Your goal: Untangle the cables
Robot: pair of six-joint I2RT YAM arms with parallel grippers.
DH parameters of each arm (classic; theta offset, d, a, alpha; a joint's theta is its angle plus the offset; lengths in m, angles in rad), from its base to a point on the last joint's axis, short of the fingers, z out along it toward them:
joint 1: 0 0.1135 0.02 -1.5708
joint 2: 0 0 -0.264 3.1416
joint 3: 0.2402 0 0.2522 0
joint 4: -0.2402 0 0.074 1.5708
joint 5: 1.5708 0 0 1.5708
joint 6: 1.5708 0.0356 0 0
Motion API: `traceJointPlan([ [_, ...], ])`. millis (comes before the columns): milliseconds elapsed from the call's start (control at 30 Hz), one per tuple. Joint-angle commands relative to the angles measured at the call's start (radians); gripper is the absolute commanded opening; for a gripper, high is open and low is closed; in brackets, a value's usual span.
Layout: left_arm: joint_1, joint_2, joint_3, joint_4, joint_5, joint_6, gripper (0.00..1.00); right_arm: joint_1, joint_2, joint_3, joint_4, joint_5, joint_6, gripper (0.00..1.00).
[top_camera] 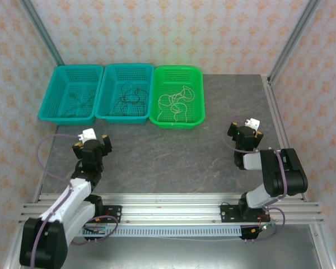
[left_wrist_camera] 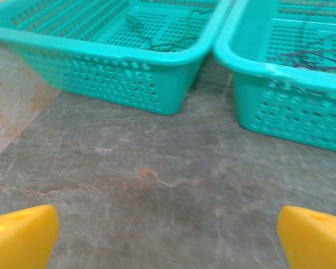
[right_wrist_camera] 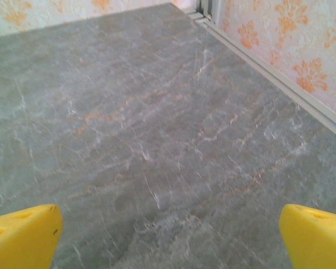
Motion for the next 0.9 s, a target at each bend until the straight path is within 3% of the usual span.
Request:
traceJointPlan([
  [0,0.032,0.172,0.022,0.283,0.102,0.043,1.00,0.000,-0.002,0.016,0.029,-0.004,0.004,0.99],
  [100,0.035,0.359,0.102,0.404,0.153,0.091,1.00,-0.001,-0.002,0.016,0.028,-0.004,0.003,0.99],
  [200,0.068,0.524,0.141,0.515,0.263,0.058,1.00,0.000,-0.002,0.017,0.026,-0.005,0.003,0.99],
  [267,0.038,0.635,0.149,0.620,0.328,0.128,1.00,-0.001,-0.001,0.017,0.026,-0.006,0.003,0.99],
  [300,0.024,0.604,0.181,0.485,0.332,0.148,1.00,-0.001,-0.001,0.018,0.026,-0.007,0.002,0.99],
  [367,0.019,0.620,0.167,0.554,0.299,0.140,1.00,-0.001,-0.001,0.018,0.025,-0.009,0.002,0.99],
  [400,0.020,0.600,0.195,0.460,0.285,0.133,1.00,-0.001,-0.002,0.019,0.025,-0.010,0.002,0.99],
  [433,0.014,0.610,0.181,0.519,0.273,0.135,1.00,-0.001,-0.002,0.019,0.025,-0.010,0.003,0.99],
  [867,0.010,0.606,0.192,0.485,0.259,0.135,1.00,0.011,-0.001,0.012,0.041,0.009,-0.005,0.99],
])
